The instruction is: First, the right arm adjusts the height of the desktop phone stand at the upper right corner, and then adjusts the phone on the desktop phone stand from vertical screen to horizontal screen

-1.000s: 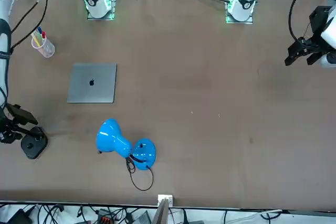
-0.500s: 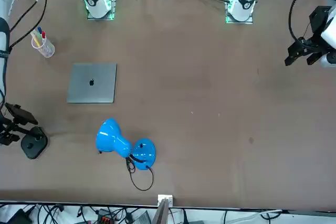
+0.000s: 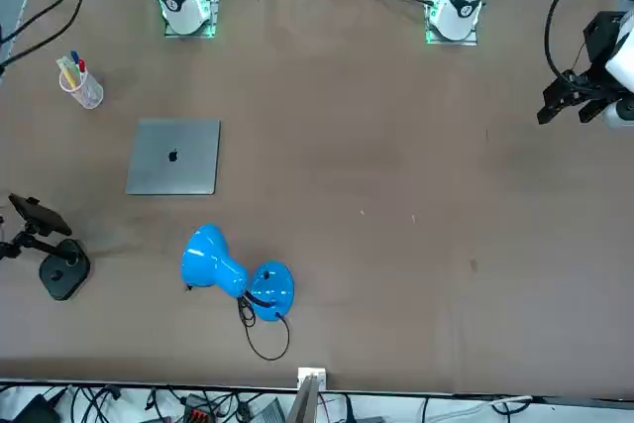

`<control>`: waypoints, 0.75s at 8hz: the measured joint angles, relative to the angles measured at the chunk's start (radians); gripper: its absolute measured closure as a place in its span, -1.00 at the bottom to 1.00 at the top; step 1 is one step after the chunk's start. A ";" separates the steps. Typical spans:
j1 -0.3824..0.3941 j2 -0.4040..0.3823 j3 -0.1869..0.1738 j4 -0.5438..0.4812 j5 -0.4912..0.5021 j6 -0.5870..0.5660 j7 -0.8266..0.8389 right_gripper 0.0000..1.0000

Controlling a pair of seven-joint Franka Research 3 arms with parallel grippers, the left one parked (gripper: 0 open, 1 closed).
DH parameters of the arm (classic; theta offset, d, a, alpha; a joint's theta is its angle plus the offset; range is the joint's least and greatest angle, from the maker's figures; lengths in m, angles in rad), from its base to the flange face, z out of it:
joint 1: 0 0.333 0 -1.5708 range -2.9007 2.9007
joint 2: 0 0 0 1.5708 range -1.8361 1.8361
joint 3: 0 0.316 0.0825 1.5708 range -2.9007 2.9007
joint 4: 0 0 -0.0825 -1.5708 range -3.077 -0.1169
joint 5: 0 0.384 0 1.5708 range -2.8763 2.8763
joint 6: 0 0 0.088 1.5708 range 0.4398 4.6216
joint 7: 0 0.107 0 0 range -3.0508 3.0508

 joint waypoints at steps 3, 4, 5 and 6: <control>0.000 -0.034 0.000 0.001 0.000 -0.037 -0.008 -1.00; 0.001 -0.051 0.000 0.002 -0.001 -0.057 -0.030 -1.00; 0.003 -0.071 0.001 0.003 -0.001 -0.081 -0.076 -1.00; 0.005 -0.094 0.002 0.003 -0.001 -0.107 -0.140 -1.00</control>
